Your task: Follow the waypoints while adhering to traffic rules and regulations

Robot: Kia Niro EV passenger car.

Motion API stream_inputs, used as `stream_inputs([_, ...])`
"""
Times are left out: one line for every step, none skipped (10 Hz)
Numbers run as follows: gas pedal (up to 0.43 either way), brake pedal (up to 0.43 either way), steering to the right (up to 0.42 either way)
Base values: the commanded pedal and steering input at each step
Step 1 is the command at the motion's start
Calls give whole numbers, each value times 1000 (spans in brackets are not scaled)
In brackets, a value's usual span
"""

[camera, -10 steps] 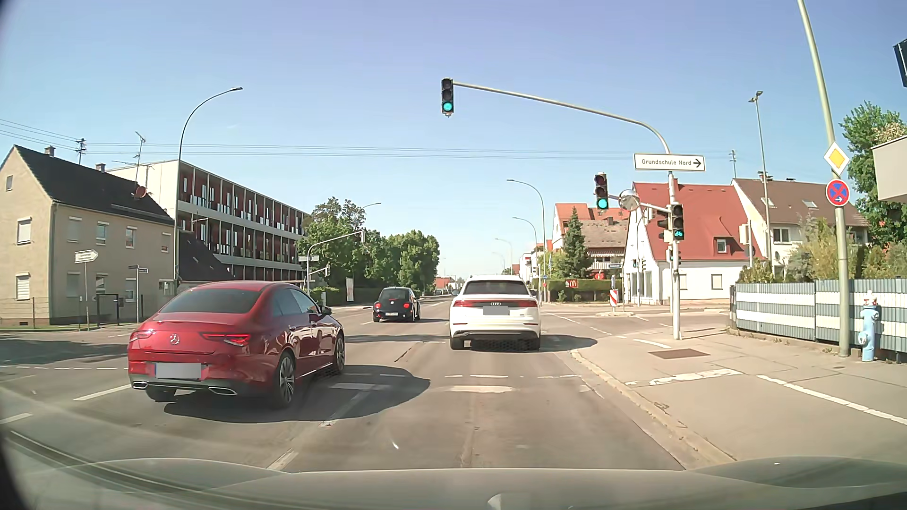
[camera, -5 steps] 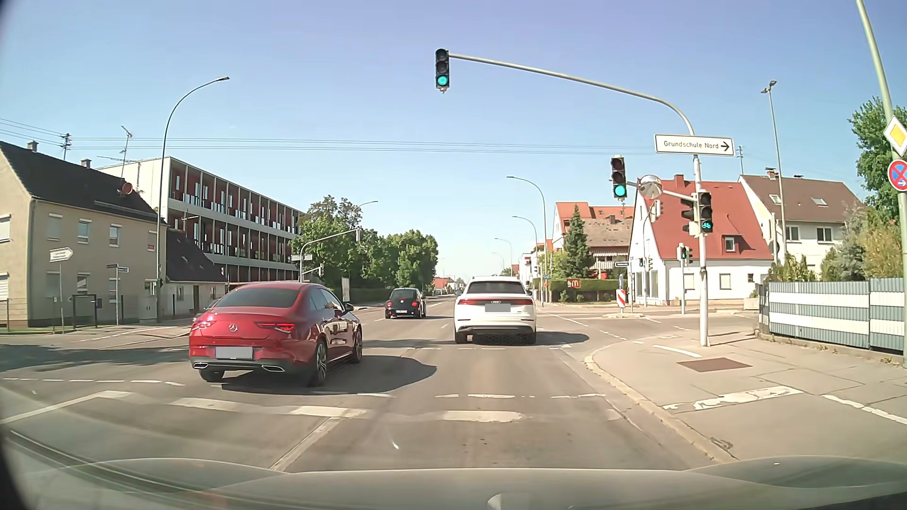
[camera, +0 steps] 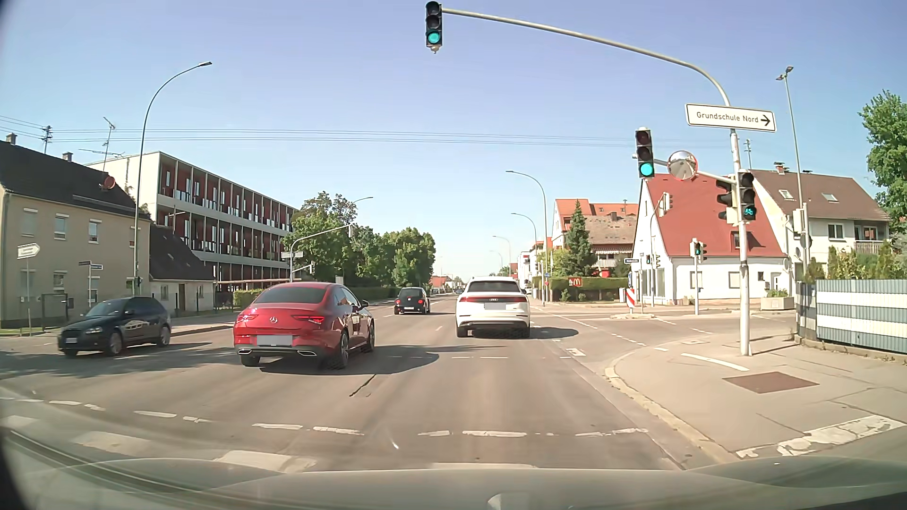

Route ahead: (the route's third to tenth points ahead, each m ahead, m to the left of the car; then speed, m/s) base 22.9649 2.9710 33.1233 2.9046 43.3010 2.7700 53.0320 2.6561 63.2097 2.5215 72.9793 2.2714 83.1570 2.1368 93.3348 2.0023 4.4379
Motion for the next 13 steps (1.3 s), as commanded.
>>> stream_inputs([240, 0, 9])
stream_inputs([240, 0, 9])
stream_inputs([240, 0, 9])
stream_inputs([240, 0, 8])
stream_inputs([240, 0, 7])
stream_inputs([240, 0, 6])
stream_inputs([240, 0, 6])
stream_inputs([240, 0, 4])
stream_inputs([240, 0, 2])
stream_inputs([240, 0, 0])
stream_inputs([240, 0, 0])
stream_inputs([240, 0, 0])
stream_inputs([240, 0, -1])
